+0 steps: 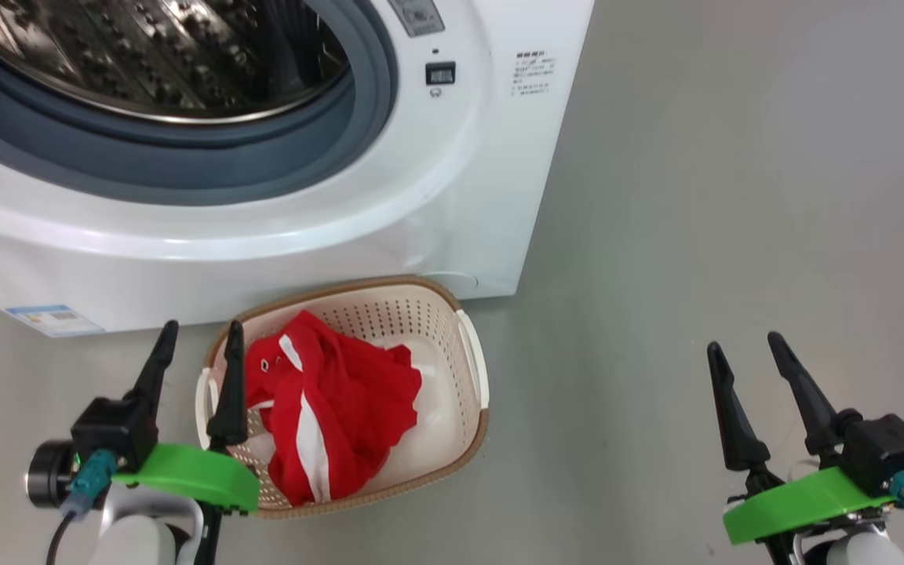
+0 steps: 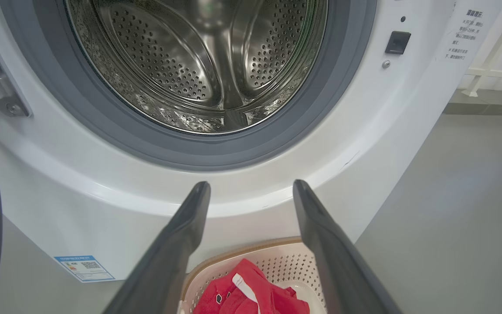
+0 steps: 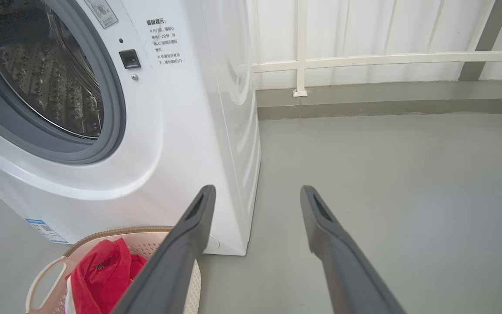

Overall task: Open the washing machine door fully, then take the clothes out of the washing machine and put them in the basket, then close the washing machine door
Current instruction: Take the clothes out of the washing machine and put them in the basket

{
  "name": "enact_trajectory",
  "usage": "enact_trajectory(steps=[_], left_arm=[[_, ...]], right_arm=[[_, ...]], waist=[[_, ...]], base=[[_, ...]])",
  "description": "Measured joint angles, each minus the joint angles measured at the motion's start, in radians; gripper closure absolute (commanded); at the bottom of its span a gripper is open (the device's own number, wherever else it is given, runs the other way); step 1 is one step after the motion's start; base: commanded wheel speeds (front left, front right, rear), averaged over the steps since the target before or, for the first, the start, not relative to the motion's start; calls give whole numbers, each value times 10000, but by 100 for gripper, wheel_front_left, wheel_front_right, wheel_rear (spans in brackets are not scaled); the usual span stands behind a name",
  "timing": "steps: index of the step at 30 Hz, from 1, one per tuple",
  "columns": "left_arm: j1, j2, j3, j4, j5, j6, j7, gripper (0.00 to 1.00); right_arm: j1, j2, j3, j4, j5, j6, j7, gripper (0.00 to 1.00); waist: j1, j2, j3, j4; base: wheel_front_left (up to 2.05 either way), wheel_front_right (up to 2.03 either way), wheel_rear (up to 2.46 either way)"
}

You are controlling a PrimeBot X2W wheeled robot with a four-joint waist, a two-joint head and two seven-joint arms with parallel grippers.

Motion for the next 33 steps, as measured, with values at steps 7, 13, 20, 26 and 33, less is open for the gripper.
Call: enact_trajectory(steps=[7, 13, 20, 26, 33], left_arm=[[682, 8, 8, -625, -84, -4, 0, 0], [1250, 15, 4, -1174, -88, -75, 0, 0], [1946, 27, 165, -1657, -244, -73, 0, 0], [2475, 59, 322, -2094, -353, 25, 0, 0], [2579, 65, 339, -2276, -428, 88, 0, 0]], right_arm=[[438, 6, -65, 36, 0, 0, 2, 0], [721, 19, -186, 33, 0, 0, 0, 0], [917, 33, -259, 27, -4, 0, 2, 0], [1101, 36, -307, 4, -4, 0, 2, 0], [1114, 42, -347, -6, -4, 0, 0, 0]], waist=[[0, 0, -561, 70], [0, 0, -882, 134], [0, 0, -1119, 148], [0, 0, -1208, 133], [0, 0, -1204, 167]], base=[[0, 0, 0], [0, 0, 0], [0, 0, 0], [0, 0, 0], [0, 0, 0]])
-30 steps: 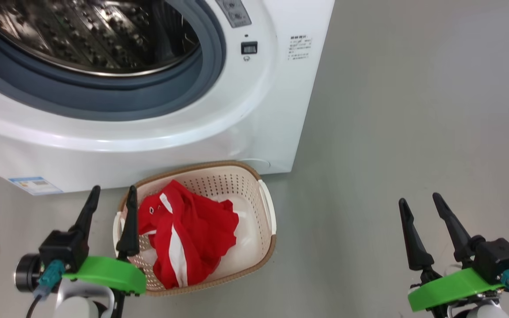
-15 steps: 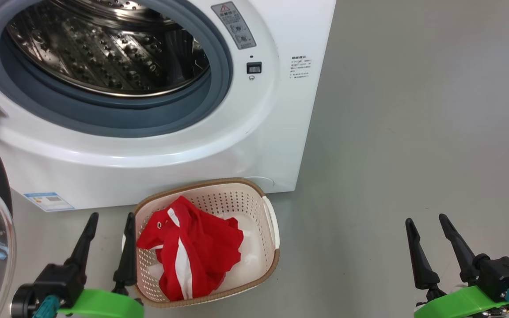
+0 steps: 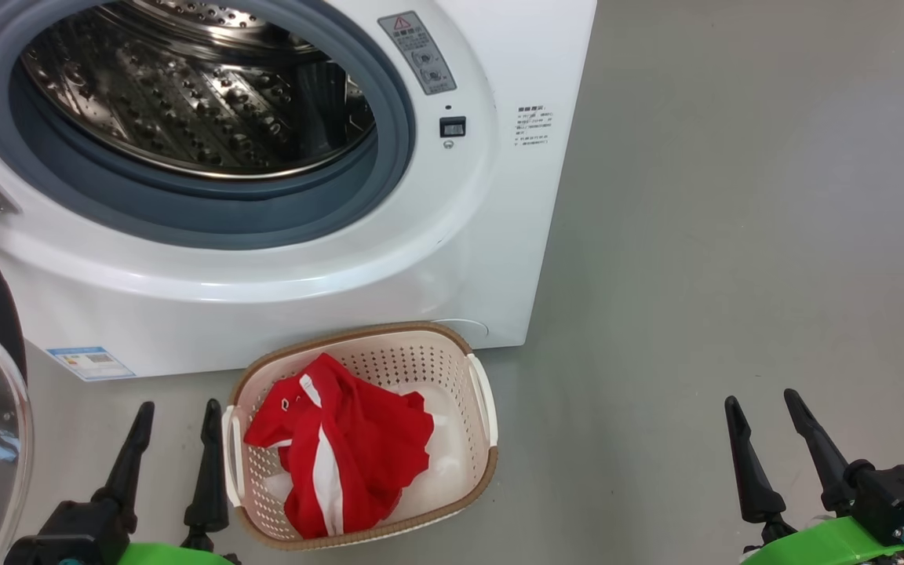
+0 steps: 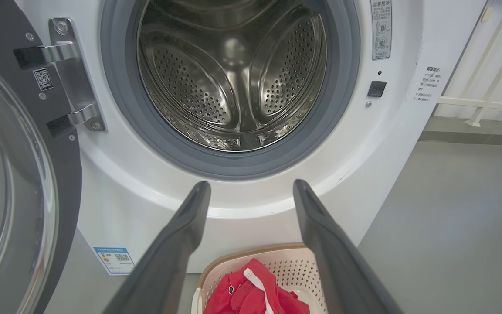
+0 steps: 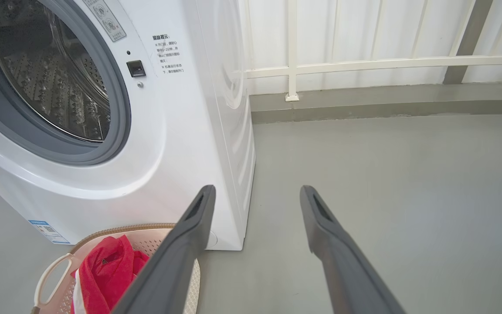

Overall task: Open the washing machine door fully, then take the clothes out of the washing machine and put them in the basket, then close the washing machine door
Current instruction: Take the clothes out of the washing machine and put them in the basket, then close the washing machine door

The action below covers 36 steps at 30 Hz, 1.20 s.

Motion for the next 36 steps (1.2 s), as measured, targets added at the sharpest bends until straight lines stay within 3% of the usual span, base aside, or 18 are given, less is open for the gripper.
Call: enact_trajectory(steps=[24, 36], left_arm=[[29, 4, -184, -109, -178, 113, 0, 0], [22, 6, -238, -134, -198, 113, 0, 0]], right_arm=[[-1, 2, -27, -6, 0, 0, 2, 0], [-6, 4, -27, -15, 0, 0, 2, 0]], waist=[[0, 0, 89, 1], [0, 0, 175, 51]], base=[[-1, 1, 0], [-85, 85, 0]])
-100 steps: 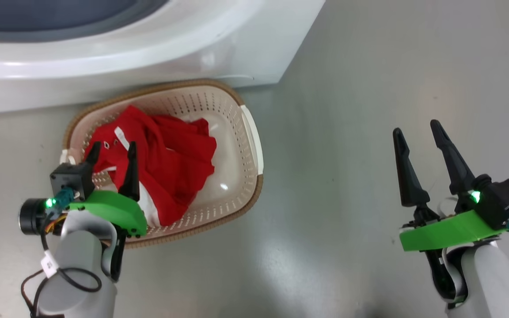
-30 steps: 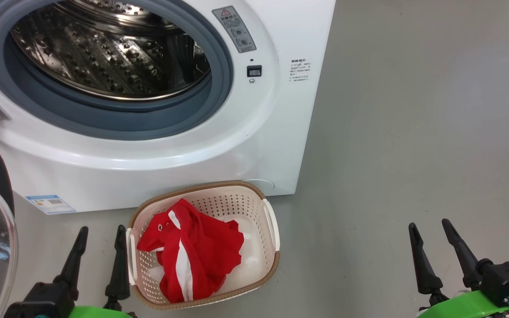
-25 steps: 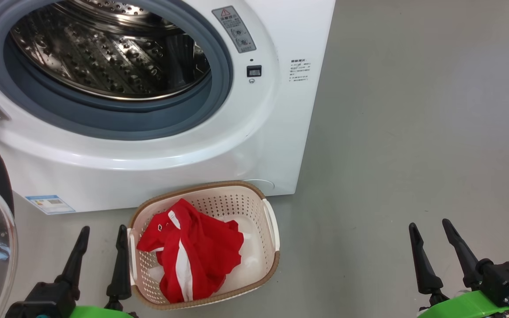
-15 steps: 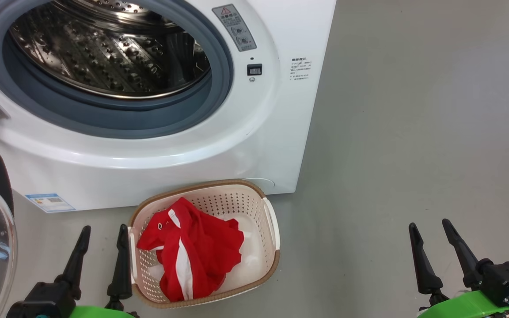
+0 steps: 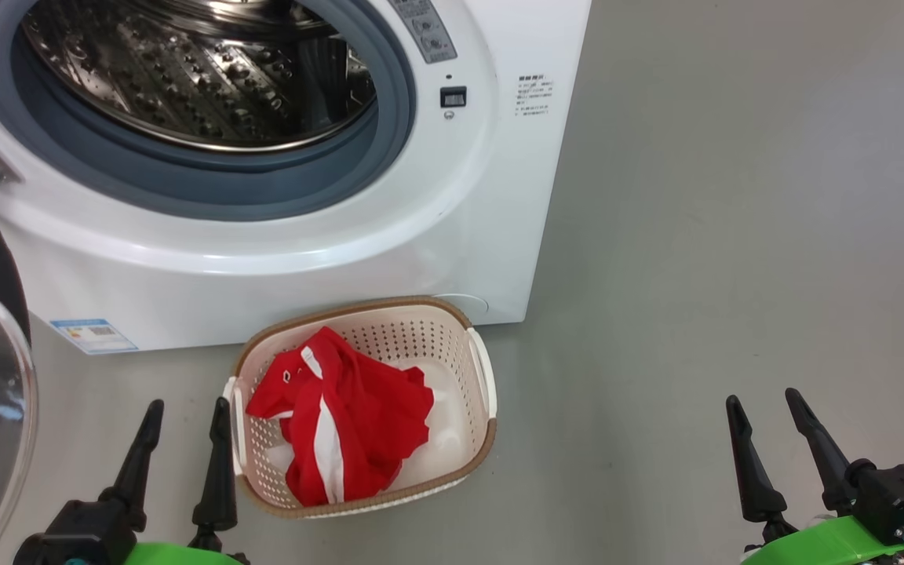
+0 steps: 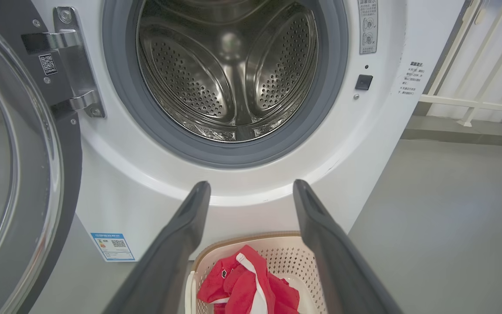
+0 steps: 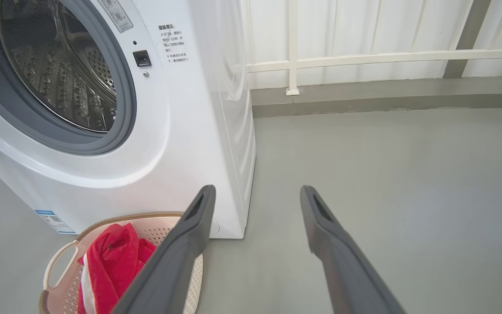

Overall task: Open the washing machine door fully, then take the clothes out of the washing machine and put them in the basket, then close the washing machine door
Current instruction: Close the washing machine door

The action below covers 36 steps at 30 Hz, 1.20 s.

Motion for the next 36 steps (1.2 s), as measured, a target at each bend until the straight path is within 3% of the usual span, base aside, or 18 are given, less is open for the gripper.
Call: enact_trajectory(steps=[13, 31, 36], left_arm=[[-1, 0, -25, -35, -77, -6, 0, 0], [2, 0, -150, -65, -184, -13, 0, 0], [1, 2, -389, -65, -353, 63, 0, 0]], right_arm=[[-1, 0, 13, 6, 0, 0, 0, 0], [0, 0, 33, 8, -31, 0, -2, 0], [3, 0, 42, 8, -84, 0, -2, 0]], waist=[[0, 0, -5, 30], [0, 0, -128, 100], [0, 0, -138, 397]], base=[[-77, 77, 0], [-1, 1, 0], [0, 0, 0]])
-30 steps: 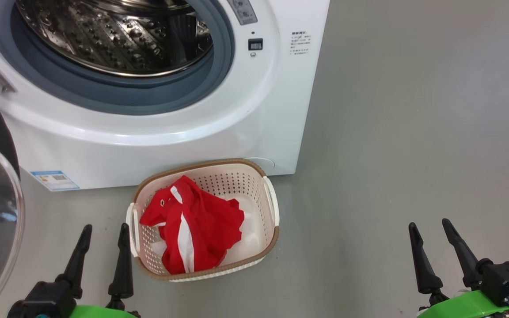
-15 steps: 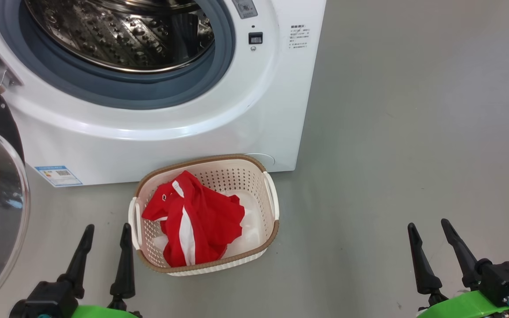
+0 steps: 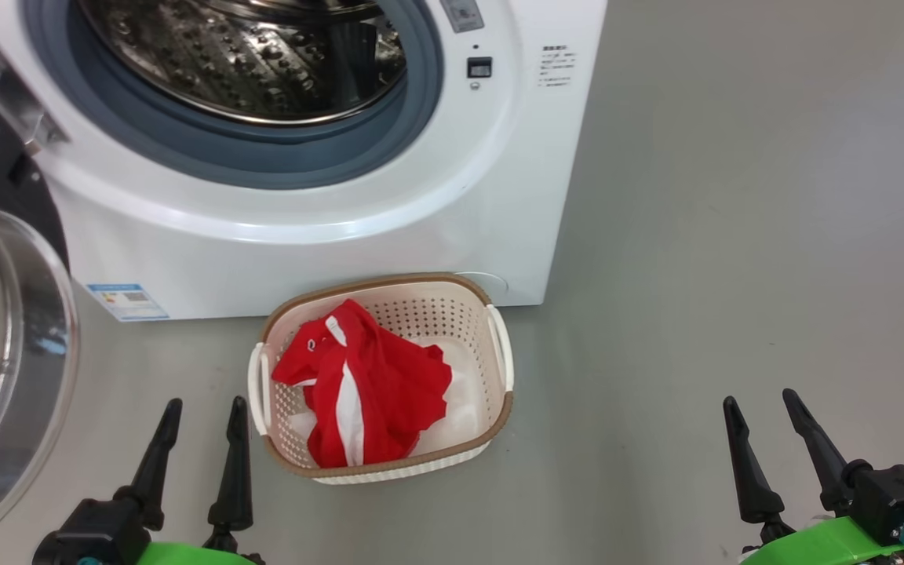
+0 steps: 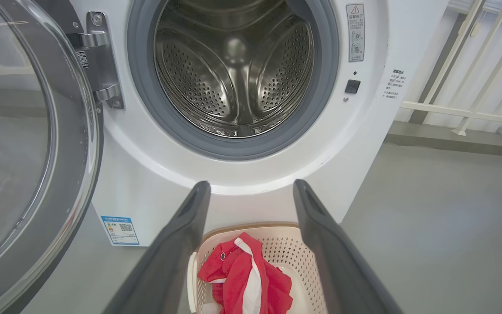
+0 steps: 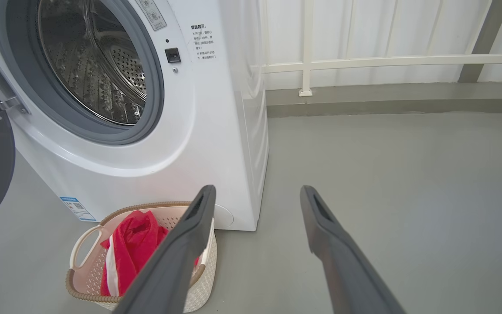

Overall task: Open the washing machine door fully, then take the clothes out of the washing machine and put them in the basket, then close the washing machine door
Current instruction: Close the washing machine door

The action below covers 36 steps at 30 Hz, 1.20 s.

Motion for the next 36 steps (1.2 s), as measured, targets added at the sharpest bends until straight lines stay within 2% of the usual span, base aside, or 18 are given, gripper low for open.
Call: enact_trajectory(steps=[10, 20, 36], left_arm=[[21, 4, -297, -19, -522, 303, 0, 0], [433, 19, -593, -35, -959, 729, 0, 0], [798, 29, -842, -27, -1179, 1041, 0, 0]], right_arm=[[0, -31, 38, 0, -176, 0, 2, 0], [25, -217, 209, 35, -176, 0, 2, 0], [364, -320, 500, 115, -176, 0, 2, 0]], waist=[[0, 0, -34, 864], [0, 0, -241, 2182], [0, 0, -632, 4237]], base=[[0, 0, 0], [0, 0, 0], [0, 0, 0]])
